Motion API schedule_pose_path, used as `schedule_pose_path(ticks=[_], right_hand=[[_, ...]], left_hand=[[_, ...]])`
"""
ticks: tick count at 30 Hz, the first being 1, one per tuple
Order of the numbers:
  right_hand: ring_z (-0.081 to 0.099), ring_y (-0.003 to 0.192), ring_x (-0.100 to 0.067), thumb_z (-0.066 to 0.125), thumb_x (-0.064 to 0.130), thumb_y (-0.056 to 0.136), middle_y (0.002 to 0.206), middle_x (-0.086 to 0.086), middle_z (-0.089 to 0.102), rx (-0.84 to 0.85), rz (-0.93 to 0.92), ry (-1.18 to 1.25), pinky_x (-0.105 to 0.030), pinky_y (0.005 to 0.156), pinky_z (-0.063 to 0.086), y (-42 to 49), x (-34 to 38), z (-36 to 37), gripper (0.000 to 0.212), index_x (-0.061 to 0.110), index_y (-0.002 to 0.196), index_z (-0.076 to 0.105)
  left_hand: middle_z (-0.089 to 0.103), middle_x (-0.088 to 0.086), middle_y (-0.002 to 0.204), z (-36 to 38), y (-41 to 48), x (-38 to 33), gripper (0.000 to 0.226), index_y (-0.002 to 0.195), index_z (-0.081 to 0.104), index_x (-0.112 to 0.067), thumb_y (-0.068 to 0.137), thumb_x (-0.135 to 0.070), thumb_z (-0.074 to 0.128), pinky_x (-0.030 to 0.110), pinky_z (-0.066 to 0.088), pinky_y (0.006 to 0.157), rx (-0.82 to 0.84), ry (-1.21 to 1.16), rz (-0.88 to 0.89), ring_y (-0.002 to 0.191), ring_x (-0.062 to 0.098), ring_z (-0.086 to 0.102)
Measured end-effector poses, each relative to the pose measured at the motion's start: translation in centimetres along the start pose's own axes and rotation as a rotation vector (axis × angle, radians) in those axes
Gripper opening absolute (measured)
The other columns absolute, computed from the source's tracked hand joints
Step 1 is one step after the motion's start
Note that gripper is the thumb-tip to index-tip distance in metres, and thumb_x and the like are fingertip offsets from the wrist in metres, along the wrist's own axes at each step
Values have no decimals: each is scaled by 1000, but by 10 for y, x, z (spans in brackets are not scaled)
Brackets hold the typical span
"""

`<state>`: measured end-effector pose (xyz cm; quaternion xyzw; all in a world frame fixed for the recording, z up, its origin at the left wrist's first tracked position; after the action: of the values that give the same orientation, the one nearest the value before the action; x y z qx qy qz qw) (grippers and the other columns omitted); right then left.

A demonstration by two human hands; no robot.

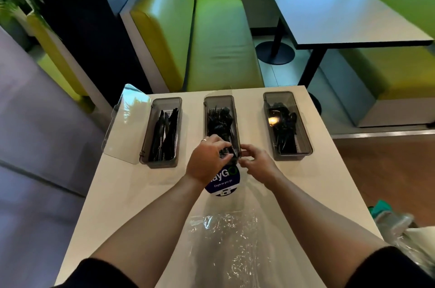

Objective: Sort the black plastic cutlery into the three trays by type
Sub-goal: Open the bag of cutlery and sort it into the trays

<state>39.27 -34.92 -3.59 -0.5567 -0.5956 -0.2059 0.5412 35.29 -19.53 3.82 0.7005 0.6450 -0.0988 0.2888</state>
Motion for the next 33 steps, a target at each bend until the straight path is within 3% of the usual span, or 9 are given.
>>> schedule_pose_path(ticks=[4, 9, 13, 17, 20, 24, 29, 33], right_hand=[[66, 86, -5, 62, 5, 96, 107, 4, 73, 18, -8, 25, -21, 72, 49, -3, 2, -3, 43, 26, 134, 61], [67, 85, -9, 62, 5, 96, 107, 3, 73, 19, -2, 43, -29, 78, 55, -2, 0, -3, 43, 26, 133, 62], [66, 84, -14, 60, 4, 97, 109, 1, 72, 11, 23, 68, -34, 75, 55, -2, 0, -2, 43, 24, 136, 59], [66, 99, -13, 63, 11, 97, 118, 3, 69, -20, 32, 23, -38, 91, 56, -2, 2, -5, 47, 23, 142, 53], [62, 107, -12, 64, 16, 98, 128, 3, 62, -150, -9, -65, -36, 97, 54, -4, 20, -14, 49, 20, 144, 50], [57, 113, -9, 61, 18, 99, 127, 6, 60, -304, -171, -139, -19, 83, 48, -11, 65, -9, 37, 19, 135, 59], [63, 107, -11, 63, 18, 98, 122, 4, 66, -211, -246, -121, -32, 93, 56, -9, 104, 40, 32, 20, 130, 63], [65, 97, -10, 63, 21, 98, 116, 4, 67, -124, -227, -139, -31, 82, 57, -9, 113, 85, 30, 23, 127, 63]], left_hand=[[67, -1, 103, 15, 3, -1, 29, 110, 76, -17, 85, -32, 77, 39, 57, 82, 73, 64, 21, 96, 21, 61], [68, 0, 104, 26, 1, 2, 28, 108, 77, -16, 85, -32, 78, 41, 57, 84, 123, 159, 49, 96, 21, 62], [68, -1, 106, 26, 1, 3, 29, 110, 76, -16, 86, -32, 77, 40, 56, 86, 120, 165, 57, 98, 20, 60], [68, -2, 107, 22, 0, 6, 28, 111, 75, -16, 88, -32, 75, 39, 54, 90, 121, 95, 34, 100, 18, 60], [68, -1, 107, -3, 0, 12, 28, 112, 73, -14, 91, -32, 72, 36, 53, 92, 52, -12, -8, 101, 16, 61], [67, -1, 107, -60, -2, 34, 28, 112, 72, -13, 91, -33, 72, 35, 54, 89, -101, -107, -83, 98, 14, 61], [68, 2, 102, -142, -24, 83, 21, 104, 72, -15, 90, -31, 73, 39, 52, 89, -303, -82, -186, 97, 20, 61], [66, -1, 101, -188, -56, 123, 16, 100, 72, -18, 91, -32, 71, 40, 49, 85, -425, -45, -284, 97, 22, 60]])
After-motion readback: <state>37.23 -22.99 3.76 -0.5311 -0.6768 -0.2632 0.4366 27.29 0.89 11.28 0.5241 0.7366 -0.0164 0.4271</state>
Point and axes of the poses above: each hand's wrist, its own y-axis towards the middle knuckle, its own z-axis out of the palm, x = y × z, the point moved 8 cm from there along y, towards the middle knuckle
